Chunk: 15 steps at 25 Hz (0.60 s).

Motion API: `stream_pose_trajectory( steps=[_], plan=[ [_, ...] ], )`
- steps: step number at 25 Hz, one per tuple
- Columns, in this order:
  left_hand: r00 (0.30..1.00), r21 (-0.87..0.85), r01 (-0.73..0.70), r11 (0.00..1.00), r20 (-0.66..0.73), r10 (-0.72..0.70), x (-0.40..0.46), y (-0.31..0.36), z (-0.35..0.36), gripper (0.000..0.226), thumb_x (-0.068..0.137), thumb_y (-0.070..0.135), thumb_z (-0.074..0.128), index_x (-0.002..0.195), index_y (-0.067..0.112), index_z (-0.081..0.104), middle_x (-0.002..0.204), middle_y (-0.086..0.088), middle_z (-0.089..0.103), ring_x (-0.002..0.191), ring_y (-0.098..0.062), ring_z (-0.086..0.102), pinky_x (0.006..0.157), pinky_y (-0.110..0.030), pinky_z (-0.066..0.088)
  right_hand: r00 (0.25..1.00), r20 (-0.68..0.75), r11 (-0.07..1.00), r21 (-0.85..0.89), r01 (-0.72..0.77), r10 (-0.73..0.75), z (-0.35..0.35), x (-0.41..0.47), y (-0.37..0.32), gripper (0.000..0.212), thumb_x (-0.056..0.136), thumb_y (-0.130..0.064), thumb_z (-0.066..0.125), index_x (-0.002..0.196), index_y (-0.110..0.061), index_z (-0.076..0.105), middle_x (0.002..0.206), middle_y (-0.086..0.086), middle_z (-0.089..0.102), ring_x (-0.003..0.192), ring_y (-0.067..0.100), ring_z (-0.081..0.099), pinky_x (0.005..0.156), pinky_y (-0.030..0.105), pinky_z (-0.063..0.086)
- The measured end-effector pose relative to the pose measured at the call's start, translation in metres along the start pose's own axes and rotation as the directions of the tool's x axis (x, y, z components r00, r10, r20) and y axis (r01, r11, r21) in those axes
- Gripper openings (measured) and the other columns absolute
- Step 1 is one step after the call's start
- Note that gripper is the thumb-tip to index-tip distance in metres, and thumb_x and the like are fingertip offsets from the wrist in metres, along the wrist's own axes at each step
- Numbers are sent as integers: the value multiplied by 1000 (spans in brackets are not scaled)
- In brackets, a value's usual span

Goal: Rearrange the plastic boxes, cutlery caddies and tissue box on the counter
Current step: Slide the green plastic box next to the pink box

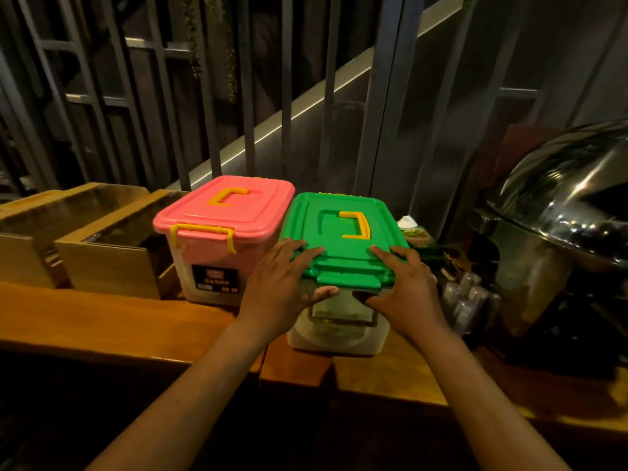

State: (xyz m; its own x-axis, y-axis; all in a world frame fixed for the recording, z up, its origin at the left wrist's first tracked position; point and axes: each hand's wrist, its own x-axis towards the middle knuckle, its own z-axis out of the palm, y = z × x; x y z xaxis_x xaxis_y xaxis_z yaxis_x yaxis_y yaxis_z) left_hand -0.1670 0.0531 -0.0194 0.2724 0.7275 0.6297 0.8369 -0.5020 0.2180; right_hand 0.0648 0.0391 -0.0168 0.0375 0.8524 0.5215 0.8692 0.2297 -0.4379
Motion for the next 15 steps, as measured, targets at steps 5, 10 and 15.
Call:
stream_pose_trajectory(
  steps=[5,10,15],
  plan=[
    [1000,2,-16,1000,4,16,15,-19,7,75,75,77,44,134,30,51,135,-4,52,130,-24,43,110,-38,36,1000,2,1000,13,-15,14,11,15,-5,85,62,-35,86,137,-36,46,141,2,38,128,30,36,105,43,36],
    [995,76,-67,995,76,61,33,-35,12,78,80,80,30,139,31,44,142,-4,48,135,-25,39,112,-45,28,999,-9,999,4,-42,42,22,32,-6,84,62,-36,86,137,-35,47,140,3,38,127,31,37,105,44,36],
    [946,93,-111,990,316,76,60,-52,-1,76,83,75,34,148,37,28,157,0,31,146,-20,22,116,-53,5,997,-4,997,-1,-72,72,30,47,-6,83,63,-38,85,136,-35,46,141,2,38,127,30,37,104,48,39]
  ],
)
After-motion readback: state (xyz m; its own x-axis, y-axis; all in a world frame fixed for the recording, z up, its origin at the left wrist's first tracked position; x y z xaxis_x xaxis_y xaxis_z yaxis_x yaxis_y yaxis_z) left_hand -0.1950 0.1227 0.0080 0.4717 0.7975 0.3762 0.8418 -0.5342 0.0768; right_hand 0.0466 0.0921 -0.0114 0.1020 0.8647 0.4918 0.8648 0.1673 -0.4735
